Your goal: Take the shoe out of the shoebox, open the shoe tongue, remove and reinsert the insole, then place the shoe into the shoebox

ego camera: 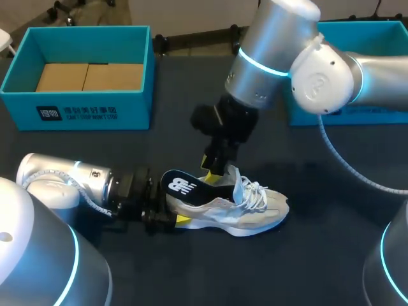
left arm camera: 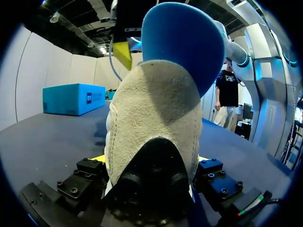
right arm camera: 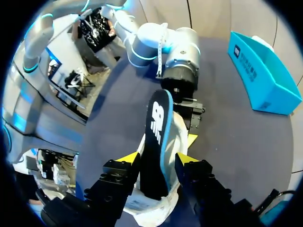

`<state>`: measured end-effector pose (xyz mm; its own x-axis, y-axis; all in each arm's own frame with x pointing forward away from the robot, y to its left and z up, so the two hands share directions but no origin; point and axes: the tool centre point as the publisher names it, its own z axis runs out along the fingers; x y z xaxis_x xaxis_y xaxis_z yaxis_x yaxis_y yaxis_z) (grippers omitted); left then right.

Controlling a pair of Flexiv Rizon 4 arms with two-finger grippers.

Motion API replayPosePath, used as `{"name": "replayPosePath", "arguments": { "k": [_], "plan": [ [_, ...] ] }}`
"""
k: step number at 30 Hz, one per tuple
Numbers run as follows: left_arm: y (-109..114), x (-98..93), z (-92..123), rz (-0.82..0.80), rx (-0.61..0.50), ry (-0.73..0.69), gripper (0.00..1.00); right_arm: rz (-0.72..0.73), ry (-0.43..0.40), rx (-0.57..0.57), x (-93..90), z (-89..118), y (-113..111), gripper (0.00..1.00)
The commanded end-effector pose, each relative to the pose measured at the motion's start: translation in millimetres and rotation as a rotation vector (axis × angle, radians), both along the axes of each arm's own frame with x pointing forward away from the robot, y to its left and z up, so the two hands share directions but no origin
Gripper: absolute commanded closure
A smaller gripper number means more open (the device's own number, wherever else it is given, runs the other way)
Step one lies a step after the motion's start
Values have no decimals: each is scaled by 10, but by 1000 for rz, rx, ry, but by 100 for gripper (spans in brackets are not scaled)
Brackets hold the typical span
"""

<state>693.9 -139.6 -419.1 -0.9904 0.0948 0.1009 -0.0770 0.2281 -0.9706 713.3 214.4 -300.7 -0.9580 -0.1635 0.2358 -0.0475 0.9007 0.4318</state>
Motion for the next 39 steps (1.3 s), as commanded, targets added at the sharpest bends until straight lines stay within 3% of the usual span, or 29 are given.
{"name": "replayPosePath", "arguments": {
  "k": [1, 6, 9, 12, 16, 18, 22, 32, 35, 36, 39],
  "plan": [
    [-7, 6, -2, 0, 2, 0, 100, 27, 68, -14, 103, -75, 127, 55],
    [-7, 6, -2, 0, 2, 0, 100, 33, 106, -5, 81, -161, 174, 58],
    [-7, 6, -2, 0, 2, 0, 100, 25, 113, -8, 65, -166, 171, 68],
    [-7, 6, -2, 0, 2, 0, 100, 14, 101, -16, 23, -136, 182, 69],
    [-7, 6, -2, 0, 2, 0, 100, -10, 86, -19, -28, -102, 160, 83],
    [-7, 6, -2, 0, 2, 0, 100, -21, 78, -22, -42, -84, 145, 81],
    [-7, 6, -2, 0, 2, 0, 100, -41, 70, -24, -68, -45, 134, 100],
    [-7, 6, -2, 0, 2, 0, 100, -99, 19, -5, -266, 177, 116, 98],
    [-7, 6, -2, 0, 2, 0, 100, -107, 9, -11, -320, 211, 181, 80],
    [-7, 6, -2, 0, 2, 0, 100, -109, 8, -14, -334, 203, 213, 67],
    [-7, 6, -2, 0, 2, 0, 100, -114, 9, -26, -346, 158, 256, 61]
  ]
}}
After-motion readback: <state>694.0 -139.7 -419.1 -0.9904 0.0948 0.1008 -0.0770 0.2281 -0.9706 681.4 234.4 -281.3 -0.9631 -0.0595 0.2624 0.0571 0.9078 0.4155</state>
